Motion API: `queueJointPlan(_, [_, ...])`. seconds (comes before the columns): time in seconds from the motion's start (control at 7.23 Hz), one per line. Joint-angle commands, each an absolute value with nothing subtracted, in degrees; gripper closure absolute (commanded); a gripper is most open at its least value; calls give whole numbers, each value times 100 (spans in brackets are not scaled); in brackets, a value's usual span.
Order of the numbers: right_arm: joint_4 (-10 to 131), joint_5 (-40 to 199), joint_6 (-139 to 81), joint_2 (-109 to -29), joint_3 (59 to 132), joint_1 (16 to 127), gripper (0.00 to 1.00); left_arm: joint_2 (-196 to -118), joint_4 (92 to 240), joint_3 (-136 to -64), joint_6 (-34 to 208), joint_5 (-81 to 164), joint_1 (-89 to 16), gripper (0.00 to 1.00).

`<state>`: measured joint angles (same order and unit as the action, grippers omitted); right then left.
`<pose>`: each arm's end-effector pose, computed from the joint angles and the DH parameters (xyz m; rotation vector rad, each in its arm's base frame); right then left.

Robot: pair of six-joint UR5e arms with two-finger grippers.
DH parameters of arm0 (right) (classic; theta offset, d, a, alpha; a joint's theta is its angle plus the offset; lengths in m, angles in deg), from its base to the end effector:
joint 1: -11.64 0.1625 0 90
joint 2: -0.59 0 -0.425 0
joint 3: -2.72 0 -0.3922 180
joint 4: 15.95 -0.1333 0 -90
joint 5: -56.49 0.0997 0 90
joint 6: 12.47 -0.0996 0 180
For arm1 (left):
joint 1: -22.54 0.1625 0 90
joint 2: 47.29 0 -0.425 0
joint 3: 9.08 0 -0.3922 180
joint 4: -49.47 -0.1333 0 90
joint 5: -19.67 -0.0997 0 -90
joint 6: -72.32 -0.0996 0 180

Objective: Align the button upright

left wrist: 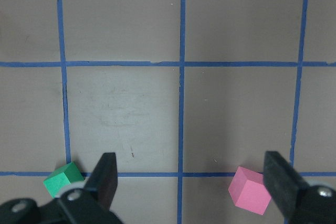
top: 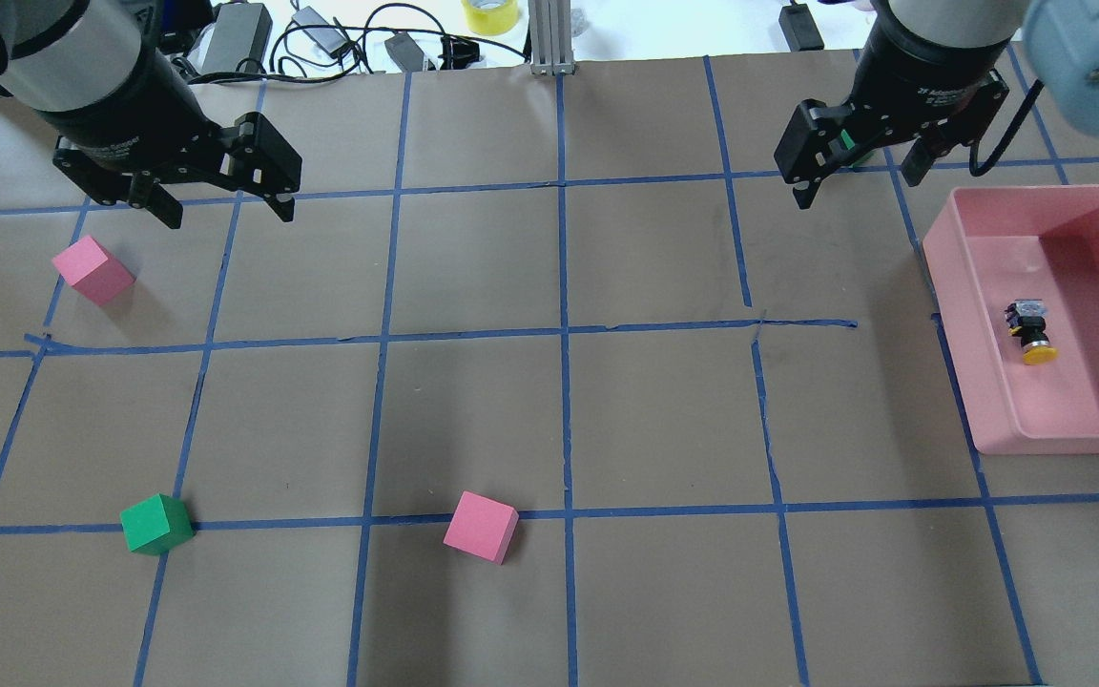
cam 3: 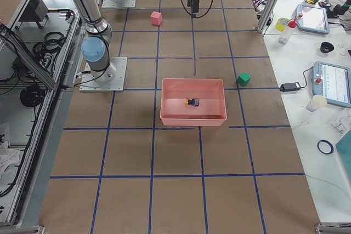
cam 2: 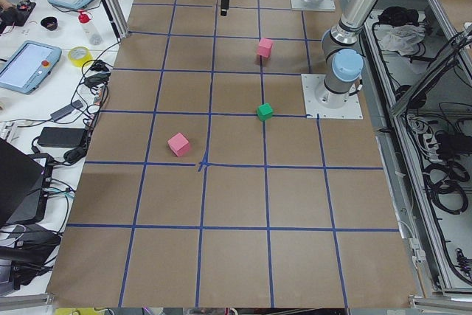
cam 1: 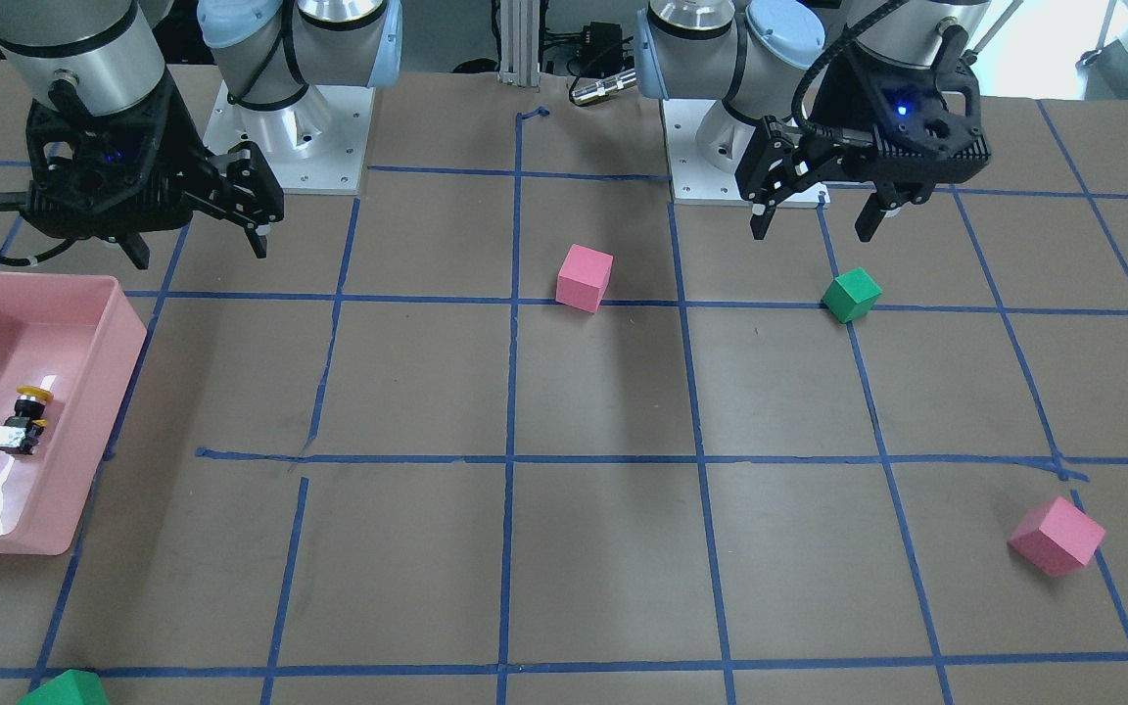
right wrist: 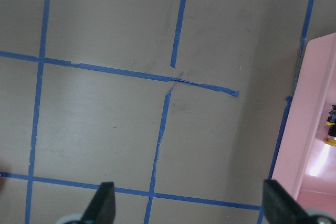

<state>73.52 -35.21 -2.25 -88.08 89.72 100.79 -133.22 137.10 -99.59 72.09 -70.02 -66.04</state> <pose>0.1229 -0.5054 0.5013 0.2536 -3.0997 0.0263 -0.1221 -0.4739 0.5220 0.0321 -3.1333 0.1624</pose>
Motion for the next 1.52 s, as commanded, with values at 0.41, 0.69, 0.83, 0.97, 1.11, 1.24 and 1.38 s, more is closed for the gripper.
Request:
queueJointPlan(0.41, [7519, -3527, 528, -8590, 9034, 8656, 0, -13193, 13710, -9935, 6638, -6963, -6614, 0])
queueJointPlan(0.69, [8193, -3666, 807, -8134, 9079, 8381, 0, -13166, 13710, -9961, 6625, -7006, -6614, 0])
queueJointPlan(0.83, [8222, -3789, 836, -8071, 9131, 8197, 0, -13166, 13719, -9961, 6625, -7041, -6614, 0])
queueJointPlan(0.97, [8509, -3799, 845, -7914, 9271, 8082, 0, -13166, 13719, -9961, 6625, -7050, -6623, 0])
queueJointPlan(1.11, [9147, -3817, 1001, -7730, 9516, 7985, 0, -13166, 13745, -9961, 6625, -7041, -6623, 0])
queueJointPlan(1.24, [9693, -3791, 1203, -7589, 9814, 7758, 0, -13175, 13762, -9970, 6704, -7041, -6623, 0])
queueJointPlan(1.38, [10090, -3791, 1362, -7457, 10069, 7599, 0, -13184, 13763, -9970, 6748, -7041, -6623, 0])
